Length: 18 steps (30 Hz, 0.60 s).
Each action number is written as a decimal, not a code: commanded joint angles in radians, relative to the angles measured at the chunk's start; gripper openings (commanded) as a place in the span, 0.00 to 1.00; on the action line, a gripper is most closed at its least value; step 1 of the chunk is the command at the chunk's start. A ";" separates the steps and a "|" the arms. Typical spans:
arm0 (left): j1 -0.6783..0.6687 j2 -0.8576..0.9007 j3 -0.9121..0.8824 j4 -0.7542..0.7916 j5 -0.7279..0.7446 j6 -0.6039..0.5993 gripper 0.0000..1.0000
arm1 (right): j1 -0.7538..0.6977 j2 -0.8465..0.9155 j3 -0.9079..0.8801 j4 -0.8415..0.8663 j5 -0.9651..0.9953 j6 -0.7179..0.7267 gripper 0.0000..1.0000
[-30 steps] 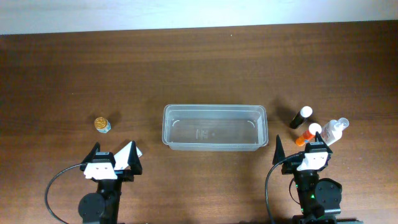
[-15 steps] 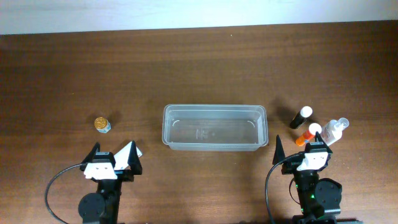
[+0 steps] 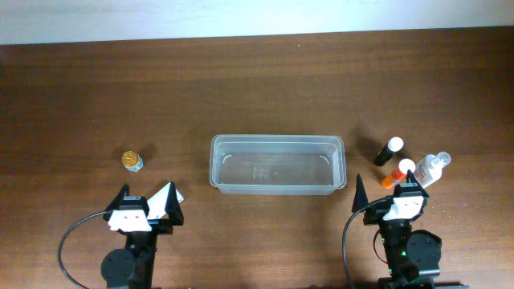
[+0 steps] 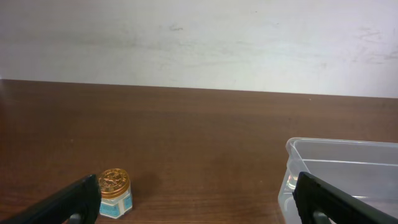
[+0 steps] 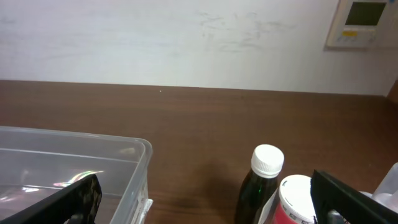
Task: Pack container
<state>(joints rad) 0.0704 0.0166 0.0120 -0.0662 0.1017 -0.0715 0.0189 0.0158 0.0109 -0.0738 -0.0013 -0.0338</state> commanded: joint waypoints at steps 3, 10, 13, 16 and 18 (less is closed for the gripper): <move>-0.005 -0.006 -0.002 -0.003 0.031 0.009 0.99 | -0.007 -0.006 0.001 0.003 -0.060 0.185 0.98; -0.005 0.038 0.105 -0.117 0.093 0.009 0.99 | -0.007 0.032 0.136 -0.066 -0.096 0.185 0.98; -0.004 0.116 0.204 -0.171 0.085 0.009 0.99 | -0.007 0.111 0.264 -0.159 -0.049 0.185 0.98; -0.004 0.236 0.322 -0.239 0.082 0.010 0.99 | -0.008 0.237 0.431 -0.281 -0.001 0.185 0.98; -0.004 0.373 0.448 -0.338 0.077 0.010 0.99 | -0.011 0.381 0.604 -0.413 0.018 0.185 0.98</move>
<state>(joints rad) 0.0704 0.2573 0.3252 -0.3389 0.1696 -0.0715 0.0189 0.2695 0.4515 -0.4133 -0.0338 0.1383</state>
